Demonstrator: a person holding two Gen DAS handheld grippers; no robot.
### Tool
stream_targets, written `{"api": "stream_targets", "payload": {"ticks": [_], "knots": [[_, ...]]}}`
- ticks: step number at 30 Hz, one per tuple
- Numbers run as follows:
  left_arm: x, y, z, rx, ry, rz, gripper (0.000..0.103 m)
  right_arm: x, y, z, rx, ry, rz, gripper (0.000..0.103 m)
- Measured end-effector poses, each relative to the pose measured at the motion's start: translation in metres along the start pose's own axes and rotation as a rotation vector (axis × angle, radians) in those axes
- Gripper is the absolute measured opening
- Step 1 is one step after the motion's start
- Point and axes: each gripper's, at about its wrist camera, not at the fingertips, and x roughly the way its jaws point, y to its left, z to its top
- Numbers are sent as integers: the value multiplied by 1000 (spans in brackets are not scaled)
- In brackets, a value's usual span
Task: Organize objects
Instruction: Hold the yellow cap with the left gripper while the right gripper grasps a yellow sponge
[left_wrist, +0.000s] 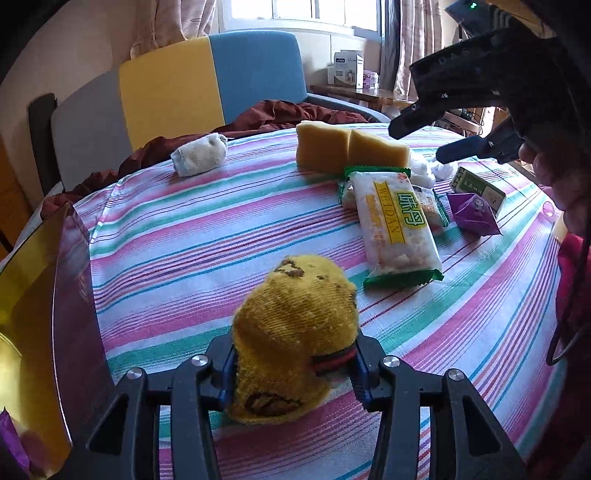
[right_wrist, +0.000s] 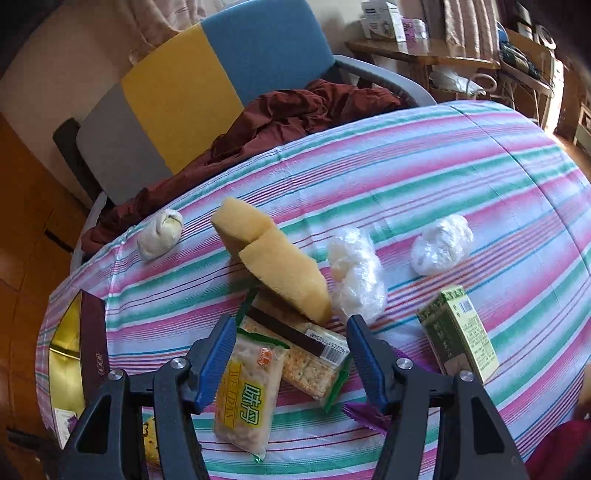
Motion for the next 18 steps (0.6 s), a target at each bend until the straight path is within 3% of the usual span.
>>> {"api": "stream_targets", "payload": {"ticks": [5,10,14,15,16,18], "knots": [[2,3,-1,-15,-8,-17,50,18,38,35,-201,12,-62,63],[2,7,-2,-33,-12,-37,51,62,66,65,-397,68,-201,63],[3,8,-2,-38,-15,-45,52,101,76,77,-465,139,-277,63],[3,9,-2,-39,-16,-47,52,107,78,77,-472,156,-281,61],[3,9,-2,-41,-16,-49,52,111,81,77,-473,165,-279,42],[3,9,-2,-41,-17,-50,52,109,92,76,-476,137,-246,39]]}}
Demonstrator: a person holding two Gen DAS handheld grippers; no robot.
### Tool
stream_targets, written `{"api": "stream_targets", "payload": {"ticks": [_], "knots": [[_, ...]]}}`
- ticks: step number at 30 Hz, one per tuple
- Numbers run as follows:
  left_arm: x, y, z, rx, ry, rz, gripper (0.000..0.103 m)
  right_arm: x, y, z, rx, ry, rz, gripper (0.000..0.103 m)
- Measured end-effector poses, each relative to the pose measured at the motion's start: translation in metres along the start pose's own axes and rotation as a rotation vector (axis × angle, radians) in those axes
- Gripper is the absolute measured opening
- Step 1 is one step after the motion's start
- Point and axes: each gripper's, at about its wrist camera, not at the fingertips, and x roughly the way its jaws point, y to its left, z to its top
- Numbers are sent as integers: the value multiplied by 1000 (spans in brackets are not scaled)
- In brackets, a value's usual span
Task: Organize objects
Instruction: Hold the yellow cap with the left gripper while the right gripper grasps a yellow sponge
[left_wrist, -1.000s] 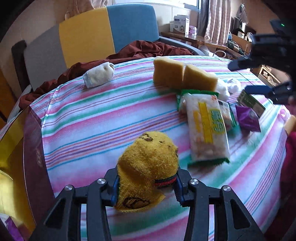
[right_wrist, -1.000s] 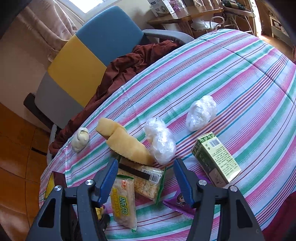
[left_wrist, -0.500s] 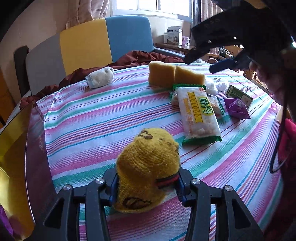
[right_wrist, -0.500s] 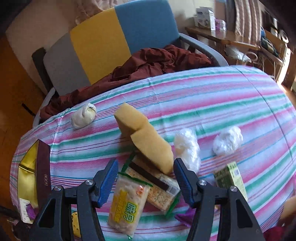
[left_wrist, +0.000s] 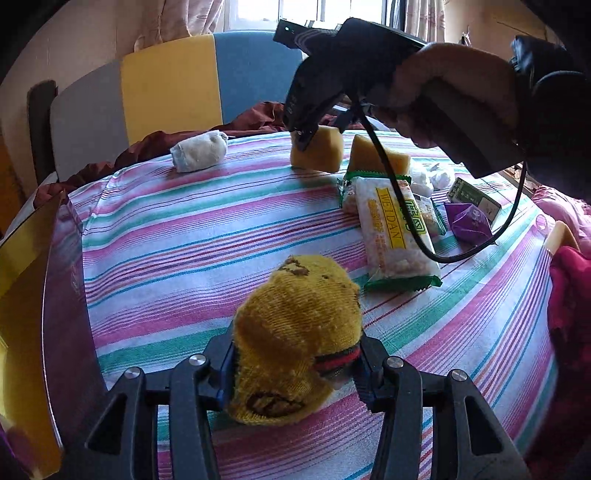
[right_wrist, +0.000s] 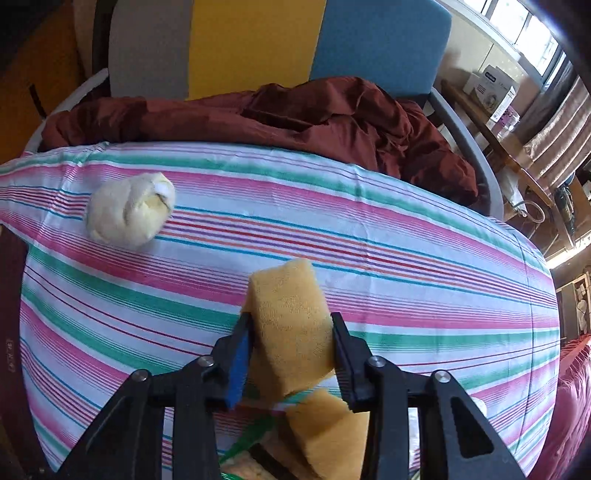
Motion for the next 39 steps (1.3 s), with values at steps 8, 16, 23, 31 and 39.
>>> {"api": "stream_targets", "payload": {"ticks": [8,16,23,31,39], "knots": [[-1,-1,-1,7,-3,9,52,-39,38,-29,31,-71,225,38],[-1,-2,0,12,-3,17,52,-44,35,-80,103,-63,250,37],[-7,-2,-1,14,4,41,50,-33,19,-84,152,-53,300,36],[-44,-11,-10,43,2,22,48,-37,26,-84,105,-64,277,36],[-125,27,7,-15,-106,31,49,-41,32,-87,74,-82,244,36]]}}
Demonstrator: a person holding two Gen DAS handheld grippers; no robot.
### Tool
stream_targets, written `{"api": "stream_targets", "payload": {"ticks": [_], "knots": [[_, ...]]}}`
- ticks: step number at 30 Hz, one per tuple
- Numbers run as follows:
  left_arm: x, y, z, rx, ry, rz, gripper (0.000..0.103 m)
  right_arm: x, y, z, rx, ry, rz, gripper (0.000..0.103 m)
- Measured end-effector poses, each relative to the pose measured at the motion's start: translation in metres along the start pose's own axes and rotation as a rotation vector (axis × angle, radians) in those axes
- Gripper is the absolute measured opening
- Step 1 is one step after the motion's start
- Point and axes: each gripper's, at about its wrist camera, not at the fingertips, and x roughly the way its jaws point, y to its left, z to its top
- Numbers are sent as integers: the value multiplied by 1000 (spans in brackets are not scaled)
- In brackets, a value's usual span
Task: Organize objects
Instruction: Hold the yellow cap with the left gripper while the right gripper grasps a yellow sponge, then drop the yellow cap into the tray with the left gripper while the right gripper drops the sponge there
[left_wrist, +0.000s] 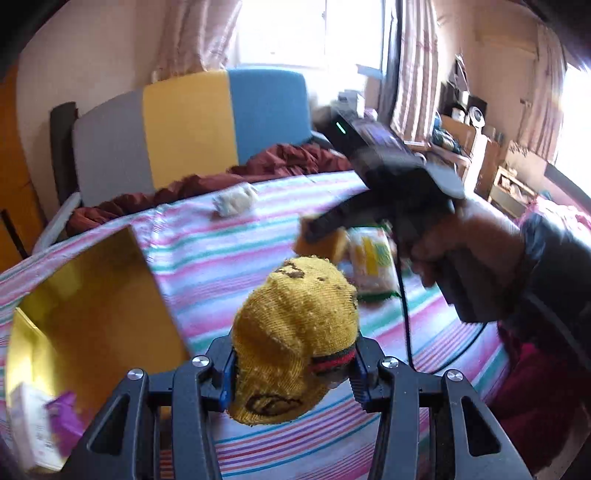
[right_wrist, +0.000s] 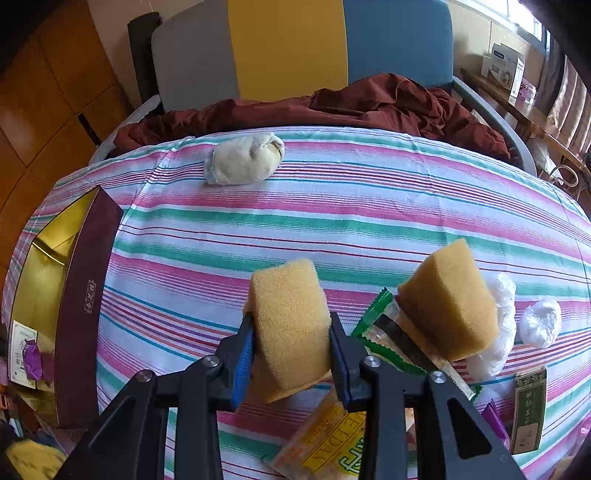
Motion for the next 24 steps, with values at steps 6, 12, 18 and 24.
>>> {"api": "stream_targets", "payload": {"ticks": [6,12,18,24], "knots": [[-32,109,24,-154,8,171,49,-1,5,-1,-22,-8,-26,36],[-14,227,8,-306,167,368,49,0,7,-2,-35,-7,-39,36],[7,281,-13,-392,255,411,49,2,8,-1,-44,-8,-44,36],[22,289,-26,-402,312,426,53,2,9,-2,-54,-10,-51,36]]}}
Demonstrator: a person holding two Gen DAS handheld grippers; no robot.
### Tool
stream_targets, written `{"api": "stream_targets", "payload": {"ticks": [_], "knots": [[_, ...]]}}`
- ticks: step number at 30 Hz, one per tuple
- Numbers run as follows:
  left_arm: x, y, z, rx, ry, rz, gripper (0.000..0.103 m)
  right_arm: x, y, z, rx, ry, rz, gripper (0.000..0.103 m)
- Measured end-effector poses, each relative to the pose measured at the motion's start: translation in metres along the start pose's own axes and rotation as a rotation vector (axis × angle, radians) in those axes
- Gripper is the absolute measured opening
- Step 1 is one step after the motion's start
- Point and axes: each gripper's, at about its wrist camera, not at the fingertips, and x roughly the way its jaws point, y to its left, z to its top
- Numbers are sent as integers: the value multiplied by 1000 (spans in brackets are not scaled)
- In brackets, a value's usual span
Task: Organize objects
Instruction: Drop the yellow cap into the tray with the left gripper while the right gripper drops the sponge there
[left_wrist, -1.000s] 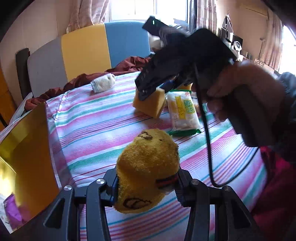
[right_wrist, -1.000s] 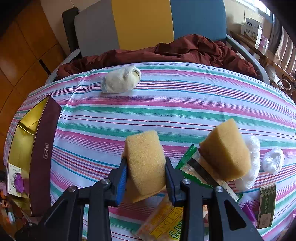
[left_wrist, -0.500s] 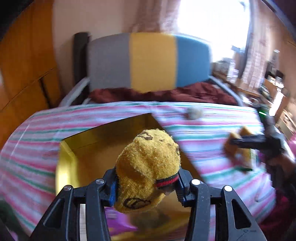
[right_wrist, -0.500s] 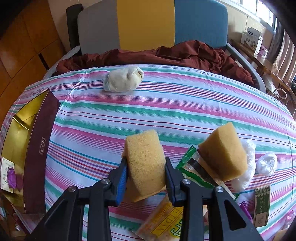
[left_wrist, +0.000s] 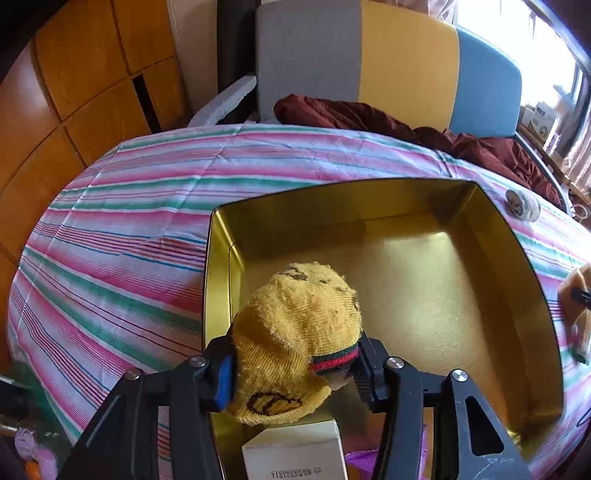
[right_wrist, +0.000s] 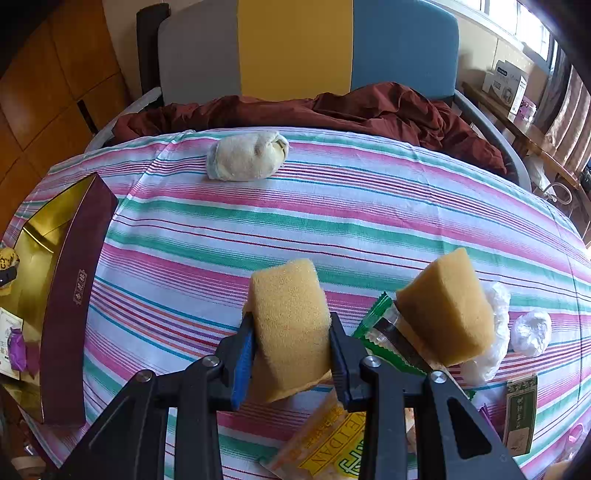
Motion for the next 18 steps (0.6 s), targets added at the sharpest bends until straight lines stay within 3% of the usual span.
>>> {"api": "stream_targets", "payload": {"ticks": [4,8,10,18], "knots": [[5,2,-4,-23,28,7,54,0,1,0,-1,-1,0,36],[-4,6,-10,-40,12,-1,67,0,2,0,-8,-1,-2,36],[-11,7,-13,-44,-6,-7,68,0,2,1,-7,-2,-2,36],[-86,15,-38,-60,-235,-1,73,-8,6,1,7,-34,-6,36]]}}
